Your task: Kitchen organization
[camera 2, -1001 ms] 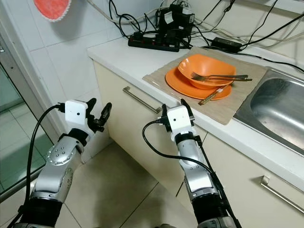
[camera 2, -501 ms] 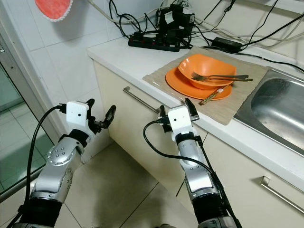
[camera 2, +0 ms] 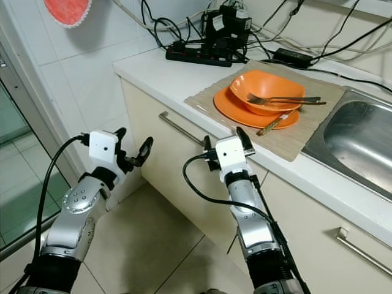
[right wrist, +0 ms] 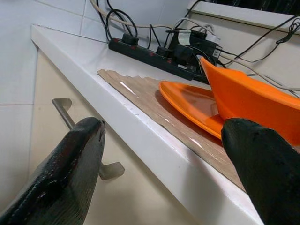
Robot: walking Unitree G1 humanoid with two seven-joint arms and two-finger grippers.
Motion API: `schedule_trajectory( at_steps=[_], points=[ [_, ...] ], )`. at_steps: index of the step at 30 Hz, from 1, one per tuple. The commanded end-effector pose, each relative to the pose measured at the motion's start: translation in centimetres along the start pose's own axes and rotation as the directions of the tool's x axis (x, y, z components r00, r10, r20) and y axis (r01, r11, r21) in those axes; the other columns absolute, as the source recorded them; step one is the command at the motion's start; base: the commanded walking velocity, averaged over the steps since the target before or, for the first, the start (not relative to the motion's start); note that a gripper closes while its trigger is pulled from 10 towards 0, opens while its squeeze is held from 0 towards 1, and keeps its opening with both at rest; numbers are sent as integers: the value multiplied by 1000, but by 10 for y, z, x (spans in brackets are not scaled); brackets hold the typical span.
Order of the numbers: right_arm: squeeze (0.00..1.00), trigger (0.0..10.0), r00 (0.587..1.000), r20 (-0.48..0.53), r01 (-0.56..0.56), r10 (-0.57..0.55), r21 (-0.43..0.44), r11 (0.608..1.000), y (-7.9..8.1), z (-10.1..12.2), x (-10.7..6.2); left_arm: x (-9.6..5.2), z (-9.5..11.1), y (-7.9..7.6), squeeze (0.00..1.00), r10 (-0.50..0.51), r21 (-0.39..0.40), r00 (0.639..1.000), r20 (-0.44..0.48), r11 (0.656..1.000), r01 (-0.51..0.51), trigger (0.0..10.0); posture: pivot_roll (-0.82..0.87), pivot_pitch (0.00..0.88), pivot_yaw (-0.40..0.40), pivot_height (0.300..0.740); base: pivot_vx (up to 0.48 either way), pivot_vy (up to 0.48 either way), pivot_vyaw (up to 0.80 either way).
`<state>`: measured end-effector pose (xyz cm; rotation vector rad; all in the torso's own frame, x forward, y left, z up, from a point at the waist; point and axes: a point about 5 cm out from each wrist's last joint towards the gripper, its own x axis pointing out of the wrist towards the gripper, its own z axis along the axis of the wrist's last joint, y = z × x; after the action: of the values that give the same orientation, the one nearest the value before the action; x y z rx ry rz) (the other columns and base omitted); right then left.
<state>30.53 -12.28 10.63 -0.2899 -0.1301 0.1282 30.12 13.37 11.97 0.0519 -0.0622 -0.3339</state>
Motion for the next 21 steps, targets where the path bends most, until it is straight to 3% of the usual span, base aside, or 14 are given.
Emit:
schedule_trajectory(
  at_steps=[1,4,21],
  points=[
    [0,10000,1000,20,-4,5,-20,1000,-2,4,3,4,4,-2,0,-25,9,1000,12,1000,25,10000,-16,0,-8,723,0,0,0],
    [0,10000,1000,-16,-9,9,46,999,-1,1,3,4,4,-2,0,-27,9,1000,11,1000,27,10000,-16,0,-8,723,0,0,-425],
    [0,10000,999,-13,-42,42,27,999,2,1,2,3,2,-2,0,-38,12,999,6,999,37,10000,-16,0,-10,723,0,0,-640]
  ],
)
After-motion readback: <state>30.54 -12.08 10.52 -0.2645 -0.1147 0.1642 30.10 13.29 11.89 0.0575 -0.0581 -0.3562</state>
